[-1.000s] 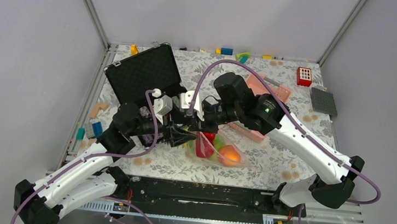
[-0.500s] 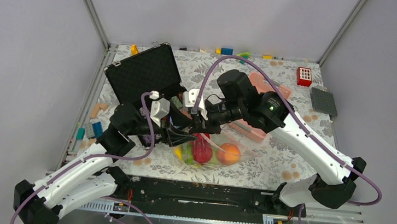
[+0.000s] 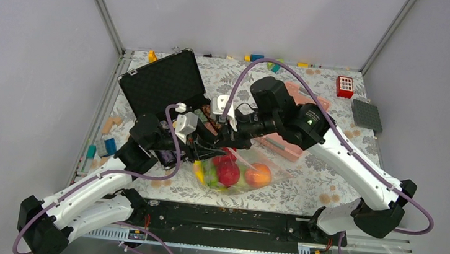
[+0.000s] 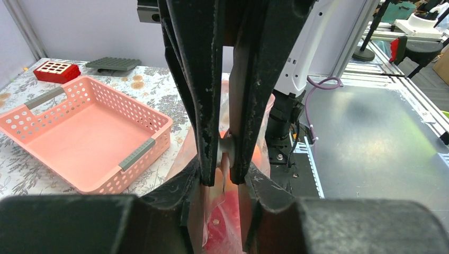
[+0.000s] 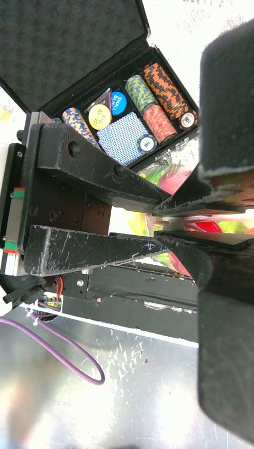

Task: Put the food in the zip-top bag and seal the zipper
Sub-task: Zip the zipper food storage bag at the center of the board.

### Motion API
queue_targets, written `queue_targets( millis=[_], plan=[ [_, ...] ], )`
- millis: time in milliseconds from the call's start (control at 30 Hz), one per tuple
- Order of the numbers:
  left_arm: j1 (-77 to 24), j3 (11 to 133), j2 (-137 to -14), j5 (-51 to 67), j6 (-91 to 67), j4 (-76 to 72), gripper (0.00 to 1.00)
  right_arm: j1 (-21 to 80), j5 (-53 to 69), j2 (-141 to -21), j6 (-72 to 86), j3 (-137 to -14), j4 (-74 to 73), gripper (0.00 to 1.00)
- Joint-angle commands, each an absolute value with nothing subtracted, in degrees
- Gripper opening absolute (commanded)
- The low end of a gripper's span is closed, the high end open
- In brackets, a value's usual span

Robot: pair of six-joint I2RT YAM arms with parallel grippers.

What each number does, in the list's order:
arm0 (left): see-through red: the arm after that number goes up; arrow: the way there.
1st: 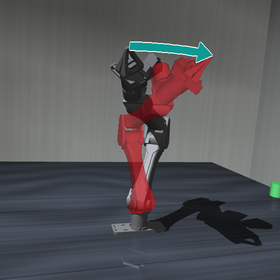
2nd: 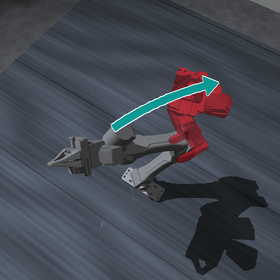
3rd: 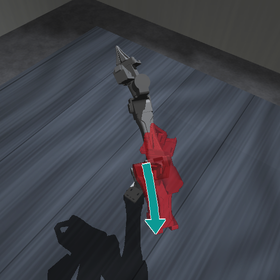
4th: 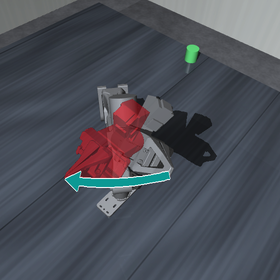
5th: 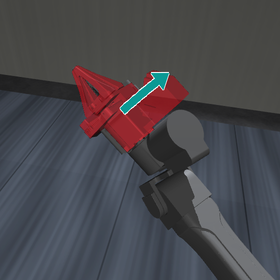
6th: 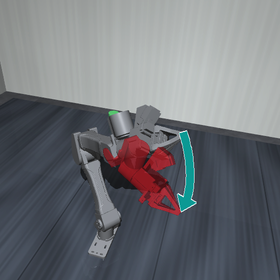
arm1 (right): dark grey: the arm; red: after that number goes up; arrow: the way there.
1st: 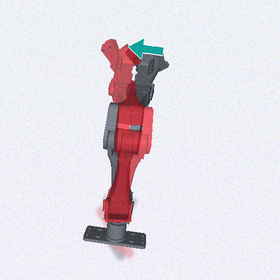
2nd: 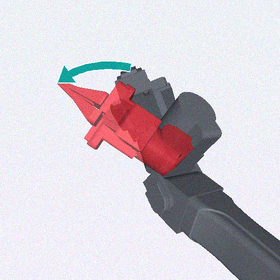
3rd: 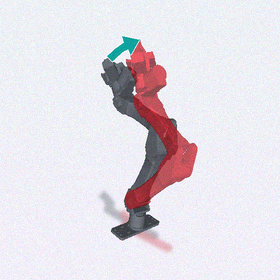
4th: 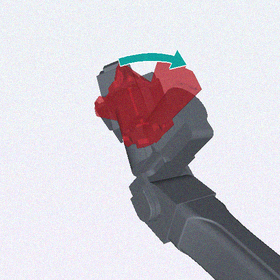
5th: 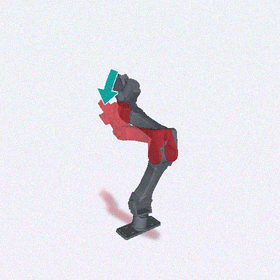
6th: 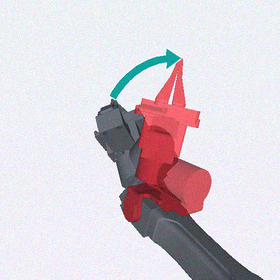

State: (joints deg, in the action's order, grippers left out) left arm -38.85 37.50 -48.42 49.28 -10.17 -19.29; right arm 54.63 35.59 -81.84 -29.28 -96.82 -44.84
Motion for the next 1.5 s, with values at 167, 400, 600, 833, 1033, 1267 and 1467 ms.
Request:
queue_targets(
  millis=[167,400,600,833,1033,1267,1467],
  plan=[
    [-39.0,34.0,-43.8,43.5,-11.8,-28.9,0.0,54.0,32.5,-77.4,-28.7,-93.2,-42.3,0.02],
    [-39.1,32.7,-43.5,44.8,-11.6,-28.9,0.0,52.7,31.2,-76.5,-22.5,-92.4,-41.1,0.0],
    [-39.2,32.9,-45.0,46.4,-12.8,-30.2,0.0,52.6,33.8,-78.2,-6.8,-91.7,-33.1,0.0],
    [-39.2,32.4,-44.0,45.2,-12.8,-29.5,0.24,52.6,34.3,-76.3,-4.6,-87.9,-28.6,0.0],
    [-39.2,32.2,-44.4,45.1,-13.3,-31.0,0.33,52.6,34.3,-74.9,-1.9,-85.6,-25.6,0.0],
    [-39.1,32.0,-44.6,45.8,-13.3,-31.7,0.36,52.6,32.3,-71.6,5.4,-79.5,-18.7,0.0],
    [-39.1,31.1,-44.9,45.3,-13.8,-31.9,0.43,52.5,33.0,-68.7,9.7,-75.0,-10.8,0.0]
  ],
)
